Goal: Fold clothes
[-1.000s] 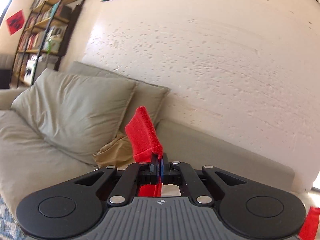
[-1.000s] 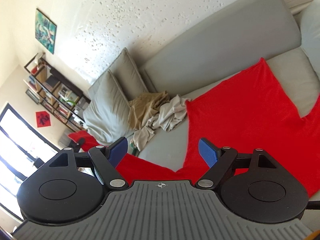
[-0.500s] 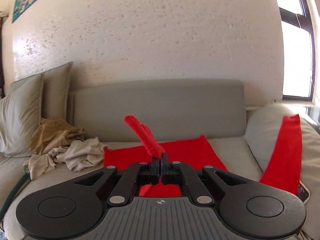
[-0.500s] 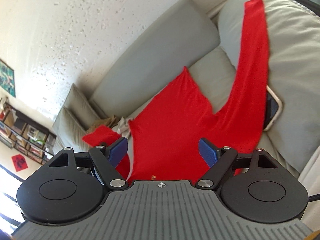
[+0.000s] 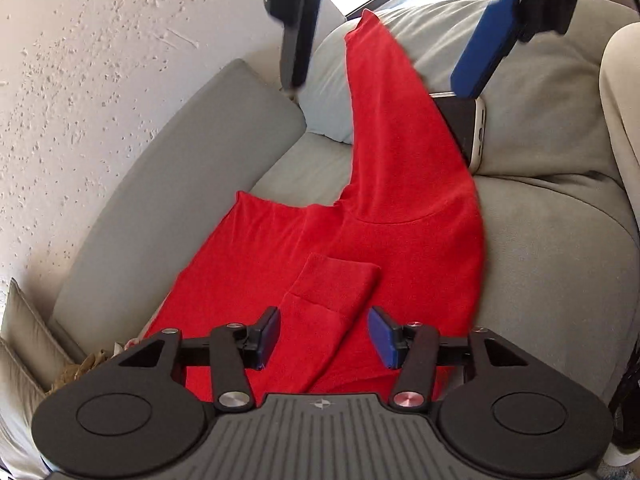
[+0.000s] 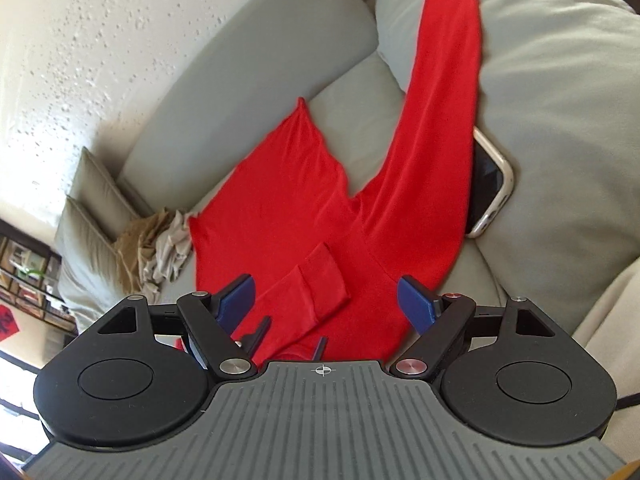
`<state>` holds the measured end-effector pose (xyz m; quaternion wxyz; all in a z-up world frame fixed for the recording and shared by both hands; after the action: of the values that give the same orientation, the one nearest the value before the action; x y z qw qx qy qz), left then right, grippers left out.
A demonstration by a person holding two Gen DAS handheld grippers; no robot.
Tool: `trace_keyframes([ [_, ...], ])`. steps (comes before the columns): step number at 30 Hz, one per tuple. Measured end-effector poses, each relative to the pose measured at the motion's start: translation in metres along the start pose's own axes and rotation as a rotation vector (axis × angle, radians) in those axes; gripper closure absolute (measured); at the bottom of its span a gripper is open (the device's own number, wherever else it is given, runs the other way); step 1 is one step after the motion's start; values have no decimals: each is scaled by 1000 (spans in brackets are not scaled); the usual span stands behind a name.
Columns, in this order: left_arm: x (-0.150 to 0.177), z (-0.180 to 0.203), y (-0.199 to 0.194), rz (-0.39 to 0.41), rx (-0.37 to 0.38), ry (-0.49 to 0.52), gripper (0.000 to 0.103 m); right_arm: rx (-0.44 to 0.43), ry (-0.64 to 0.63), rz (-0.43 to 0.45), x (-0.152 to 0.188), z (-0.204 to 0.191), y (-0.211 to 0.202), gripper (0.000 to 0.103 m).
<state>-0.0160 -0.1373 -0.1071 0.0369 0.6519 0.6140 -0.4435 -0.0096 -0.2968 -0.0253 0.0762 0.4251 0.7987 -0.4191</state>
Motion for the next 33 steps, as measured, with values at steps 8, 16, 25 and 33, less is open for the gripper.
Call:
trace_keyframes([
  [8, 62, -121, -23, -158, 4, -790, 50, -3, -56, -163, 8, 2, 95, 55],
  [16, 118, -160, -47, -207, -79, -1076, 52, 93, -172, -157, 26, -2, 127, 65],
  [25, 137, -147, -47, -252, -80, -1136, 52, 203, -553, -57, 50, -37, 130, 102],
  [33, 140, -148, -49, -256, -88, -1151, 52, 242, -631, 118, 34, -51, 97, 102],
])
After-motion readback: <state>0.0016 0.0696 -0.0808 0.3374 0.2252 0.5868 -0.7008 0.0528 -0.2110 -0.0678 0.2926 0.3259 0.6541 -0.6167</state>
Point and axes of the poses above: each gripper's, at about its wrist camera, not at the fingertips, and y roughly the way its jaws point, z to its right, x to its underside, the point moved 4 cm from there along y, roughly the way its jaws point, and after that the axes turned 6 degrees about z, right-handed, at the moved point
